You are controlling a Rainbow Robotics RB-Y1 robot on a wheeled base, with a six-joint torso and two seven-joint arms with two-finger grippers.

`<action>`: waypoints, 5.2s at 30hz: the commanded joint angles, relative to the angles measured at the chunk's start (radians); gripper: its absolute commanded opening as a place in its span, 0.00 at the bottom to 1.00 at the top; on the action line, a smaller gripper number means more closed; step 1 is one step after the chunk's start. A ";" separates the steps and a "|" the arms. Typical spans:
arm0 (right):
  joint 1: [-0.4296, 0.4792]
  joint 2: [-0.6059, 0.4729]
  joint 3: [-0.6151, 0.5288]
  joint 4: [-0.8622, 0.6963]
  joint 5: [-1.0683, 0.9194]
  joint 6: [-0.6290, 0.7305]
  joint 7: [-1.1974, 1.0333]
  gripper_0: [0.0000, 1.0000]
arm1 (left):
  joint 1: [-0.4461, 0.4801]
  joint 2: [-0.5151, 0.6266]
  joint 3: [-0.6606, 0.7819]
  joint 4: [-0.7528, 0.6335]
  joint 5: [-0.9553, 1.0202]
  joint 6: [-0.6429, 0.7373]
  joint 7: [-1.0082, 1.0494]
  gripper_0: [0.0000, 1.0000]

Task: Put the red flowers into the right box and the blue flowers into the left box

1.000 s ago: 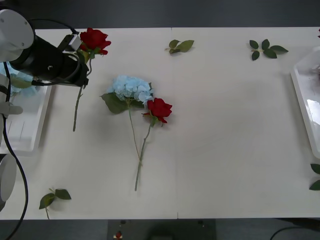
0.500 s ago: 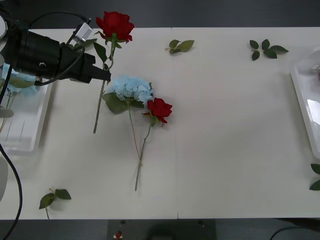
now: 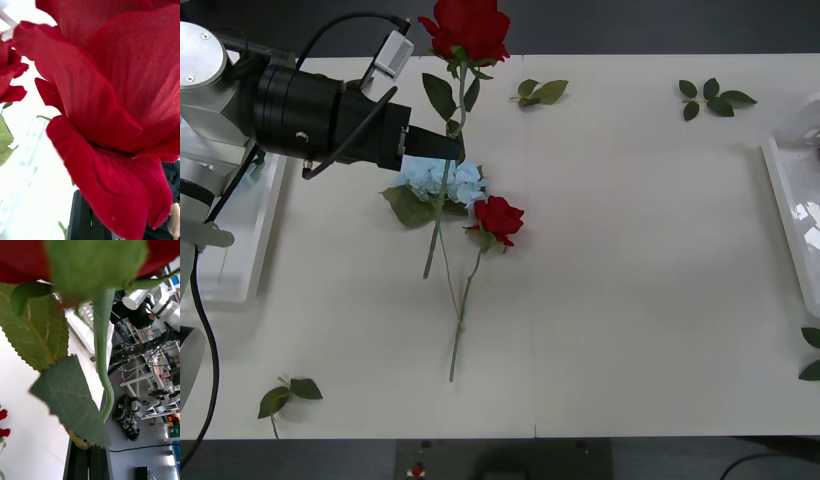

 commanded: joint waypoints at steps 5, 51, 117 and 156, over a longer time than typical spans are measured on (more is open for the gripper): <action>0.018 -0.004 -0.014 0.001 0.038 -0.038 -0.037 0.05 | -0.064 0.009 -0.034 -0.030 0.085 -0.030 -0.044 0.00; 0.331 -0.225 -0.230 -0.910 -1.198 -0.019 0.047 1.00 | -0.161 -0.054 -0.146 -0.030 0.102 -0.132 -0.041 0.00; 0.587 0.569 -0.251 -1.078 -1.718 -0.166 0.810 0.92 | -0.161 -0.054 -0.146 -0.030 0.102 -0.132 -0.041 0.00; 0.580 0.499 -0.251 -1.076 -1.759 -0.159 0.808 0.00 | -0.161 -0.054 -0.146 -0.030 0.102 -0.132 -0.041 1.00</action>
